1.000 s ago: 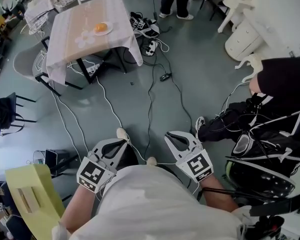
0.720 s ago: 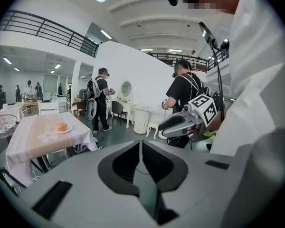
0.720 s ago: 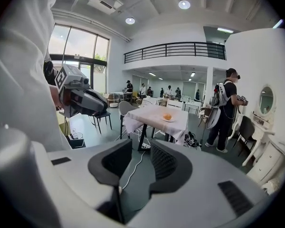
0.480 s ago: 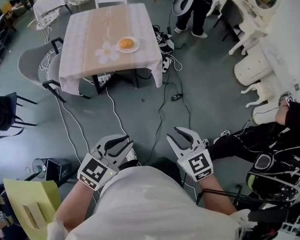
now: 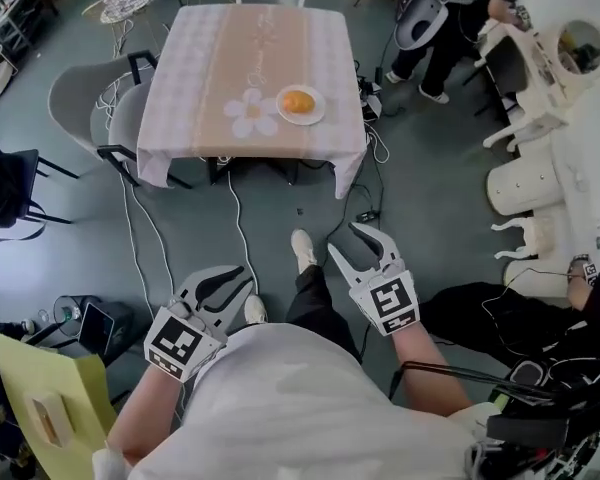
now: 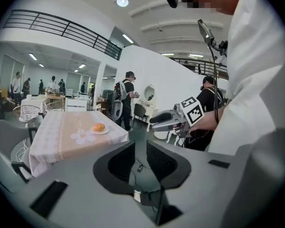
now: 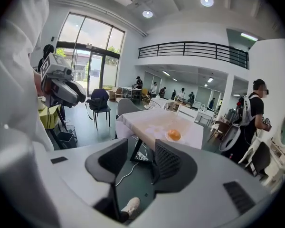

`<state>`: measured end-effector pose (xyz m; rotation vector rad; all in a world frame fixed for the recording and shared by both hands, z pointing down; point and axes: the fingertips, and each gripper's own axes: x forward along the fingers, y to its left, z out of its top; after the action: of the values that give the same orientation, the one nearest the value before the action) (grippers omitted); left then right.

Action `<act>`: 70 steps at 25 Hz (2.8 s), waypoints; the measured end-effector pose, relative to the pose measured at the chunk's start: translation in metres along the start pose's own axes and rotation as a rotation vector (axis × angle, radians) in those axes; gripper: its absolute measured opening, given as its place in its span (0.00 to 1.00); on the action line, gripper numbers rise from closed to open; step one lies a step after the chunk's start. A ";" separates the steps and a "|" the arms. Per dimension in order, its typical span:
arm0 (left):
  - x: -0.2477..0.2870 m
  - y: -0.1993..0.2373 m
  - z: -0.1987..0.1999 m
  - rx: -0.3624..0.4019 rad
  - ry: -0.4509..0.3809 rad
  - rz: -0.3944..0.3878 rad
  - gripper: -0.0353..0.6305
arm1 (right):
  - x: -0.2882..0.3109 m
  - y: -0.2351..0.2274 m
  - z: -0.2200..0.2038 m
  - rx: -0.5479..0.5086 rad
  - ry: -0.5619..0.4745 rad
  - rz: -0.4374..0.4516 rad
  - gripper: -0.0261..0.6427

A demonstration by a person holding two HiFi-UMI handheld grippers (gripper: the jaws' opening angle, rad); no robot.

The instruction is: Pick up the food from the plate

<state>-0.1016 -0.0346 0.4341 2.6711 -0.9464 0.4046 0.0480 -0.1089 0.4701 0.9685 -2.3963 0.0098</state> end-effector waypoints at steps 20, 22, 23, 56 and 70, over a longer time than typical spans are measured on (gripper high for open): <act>0.107 0.157 0.095 -0.272 -0.026 0.420 0.17 | 0.318 -0.206 -0.001 -0.261 0.126 0.327 0.53; 0.106 0.164 0.093 -0.300 -0.018 0.469 0.17 | 0.342 -0.210 -0.013 -0.286 0.168 0.353 0.55; 0.104 0.168 0.092 -0.313 -0.017 0.492 0.17 | 0.352 -0.212 -0.019 -0.298 0.188 0.364 0.55; 0.026 0.147 0.064 -0.272 -0.070 0.549 0.16 | 0.315 -0.189 -0.005 -0.258 0.233 0.301 0.56; -0.035 0.103 0.026 -0.232 -0.102 0.490 0.07 | 0.197 -0.106 0.047 -0.208 0.116 0.245 0.56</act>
<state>-0.1900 -0.1003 0.4150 2.2520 -1.5790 0.2374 -0.0226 -0.3226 0.5070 0.5616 -2.3391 -0.0882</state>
